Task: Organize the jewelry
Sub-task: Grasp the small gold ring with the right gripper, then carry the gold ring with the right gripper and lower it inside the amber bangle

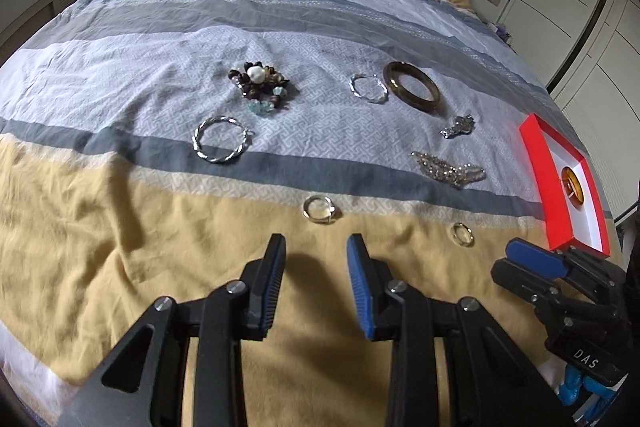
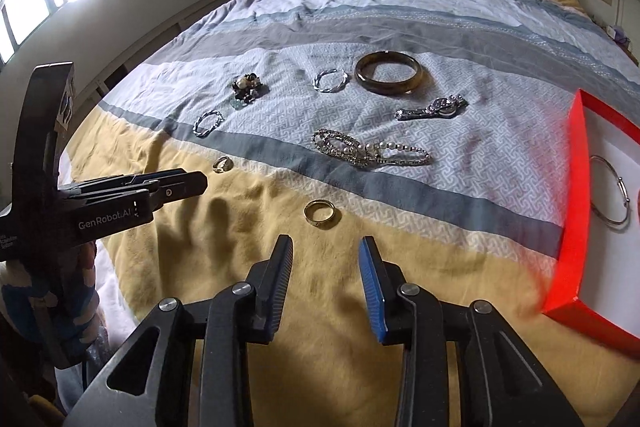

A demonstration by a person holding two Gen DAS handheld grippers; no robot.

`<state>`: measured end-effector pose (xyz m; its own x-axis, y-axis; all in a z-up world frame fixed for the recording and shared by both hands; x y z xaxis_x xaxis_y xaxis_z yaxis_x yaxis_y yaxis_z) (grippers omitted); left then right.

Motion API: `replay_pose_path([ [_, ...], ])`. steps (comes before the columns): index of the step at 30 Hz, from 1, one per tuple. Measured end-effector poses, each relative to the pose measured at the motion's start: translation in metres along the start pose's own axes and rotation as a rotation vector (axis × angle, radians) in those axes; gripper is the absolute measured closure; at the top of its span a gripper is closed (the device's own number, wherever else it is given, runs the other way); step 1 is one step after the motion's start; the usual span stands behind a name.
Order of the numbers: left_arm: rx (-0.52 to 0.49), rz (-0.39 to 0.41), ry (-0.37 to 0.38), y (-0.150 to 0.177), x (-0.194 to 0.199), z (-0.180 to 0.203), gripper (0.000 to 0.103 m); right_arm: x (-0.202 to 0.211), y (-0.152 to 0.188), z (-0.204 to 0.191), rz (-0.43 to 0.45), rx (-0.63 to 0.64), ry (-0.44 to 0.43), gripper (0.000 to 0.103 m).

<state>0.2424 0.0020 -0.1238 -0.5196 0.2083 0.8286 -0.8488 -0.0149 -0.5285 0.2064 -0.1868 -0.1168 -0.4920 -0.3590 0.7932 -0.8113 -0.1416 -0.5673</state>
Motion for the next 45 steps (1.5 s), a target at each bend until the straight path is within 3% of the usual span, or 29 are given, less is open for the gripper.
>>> replay_pose_path([
  [11, -0.020, -0.004, 0.001, -0.008, -0.027, 0.004, 0.074, -0.036, -0.010, 0.001, -0.017, 0.026, -0.030, 0.073],
  [15, -0.034, 0.003, -0.011, -0.007, -0.029, 0.006, 0.084, -0.039, -0.011, 0.001, -0.018, 0.036, -0.029, 0.080],
  [24, -0.033, 0.011, -0.021, -0.006, -0.024, 0.007, 0.085, -0.034, -0.010, -0.001, -0.017, 0.040, -0.030, 0.083],
  [28, -0.032, 0.019, -0.022, -0.005, -0.013, 0.008, 0.085, -0.024, -0.009, -0.006, -0.009, 0.046, -0.033, 0.083],
  [29, -0.031, 0.021, -0.021, -0.004, -0.010, 0.008, 0.099, -0.020, -0.008, -0.008, -0.006, 0.049, -0.032, 0.083],
  [45, -0.062, 0.119, 0.002, 0.019, 0.088, 0.024, 0.098, 0.085, 0.007, -0.047, 0.111, 0.072, 0.006, 0.083],
])
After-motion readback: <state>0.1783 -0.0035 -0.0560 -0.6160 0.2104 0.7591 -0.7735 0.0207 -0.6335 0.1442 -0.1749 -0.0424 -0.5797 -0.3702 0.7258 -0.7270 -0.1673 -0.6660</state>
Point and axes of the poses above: each gripper's, at about its wrist camera, not at the fingertips, and x roughly against the way its jaws point, z to its right, y to its underside, the point moved 1 cm from there along -x, roughly the way its jaws point
